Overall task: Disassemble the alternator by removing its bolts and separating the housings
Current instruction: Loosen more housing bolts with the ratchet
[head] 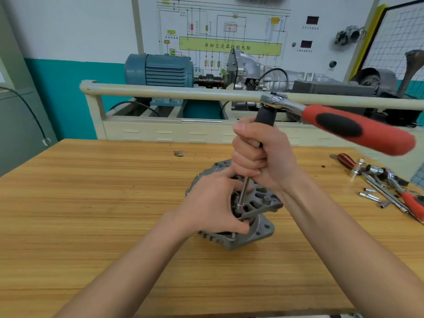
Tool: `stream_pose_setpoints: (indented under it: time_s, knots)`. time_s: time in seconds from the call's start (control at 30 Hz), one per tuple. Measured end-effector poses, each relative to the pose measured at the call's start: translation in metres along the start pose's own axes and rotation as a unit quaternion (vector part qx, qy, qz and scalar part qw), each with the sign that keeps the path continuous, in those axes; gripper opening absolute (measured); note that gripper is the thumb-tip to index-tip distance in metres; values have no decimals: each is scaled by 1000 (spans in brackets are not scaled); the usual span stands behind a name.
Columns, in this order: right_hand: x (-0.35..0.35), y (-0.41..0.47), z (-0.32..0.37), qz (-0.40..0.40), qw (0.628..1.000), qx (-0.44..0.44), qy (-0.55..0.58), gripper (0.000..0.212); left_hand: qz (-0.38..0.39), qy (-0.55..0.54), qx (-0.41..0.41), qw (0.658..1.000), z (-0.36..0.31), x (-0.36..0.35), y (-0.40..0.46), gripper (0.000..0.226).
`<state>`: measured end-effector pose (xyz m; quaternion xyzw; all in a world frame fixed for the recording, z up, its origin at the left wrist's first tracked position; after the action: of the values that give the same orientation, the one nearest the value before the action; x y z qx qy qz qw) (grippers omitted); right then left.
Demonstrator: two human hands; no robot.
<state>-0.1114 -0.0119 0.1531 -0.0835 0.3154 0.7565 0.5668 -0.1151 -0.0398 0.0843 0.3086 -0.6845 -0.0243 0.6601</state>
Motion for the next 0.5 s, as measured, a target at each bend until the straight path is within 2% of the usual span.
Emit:
stream_pose_setpoints:
  time_s: [0.13,0.2,0.37,0.43,0.5]
  knots:
    - [-4,6,-5,25,999,-26,-1,43,5,-17,-19,1000,2,0,1,34]
    - [-4,5,-3,21,1000,-10,7,43,28,-39,-35,998,6,0,0,35]
    - [16,-2,42,-38,996,77,5,46,125,-27,-73,989,13,-7,-2,79]
    - [27,-10,63,-70,992,103,-6,45,139,-42,-54,988,20,-7,-4,99]
    - [38,-18,75,-105,988,111,-4,44,150,-82,-31,985,30,-6,-9,110]
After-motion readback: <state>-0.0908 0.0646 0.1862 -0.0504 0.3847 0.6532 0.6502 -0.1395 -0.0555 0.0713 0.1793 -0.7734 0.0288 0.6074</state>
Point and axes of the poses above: each hand's wrist, its own y-axis towards the middle knuckle, its own x-axis out of the back of the hand, z = x × y, the point moved 9 cm from there along y, towards the middle knuckle, and after that the axes turned 12 degrees about y, right-handed, at the moved point
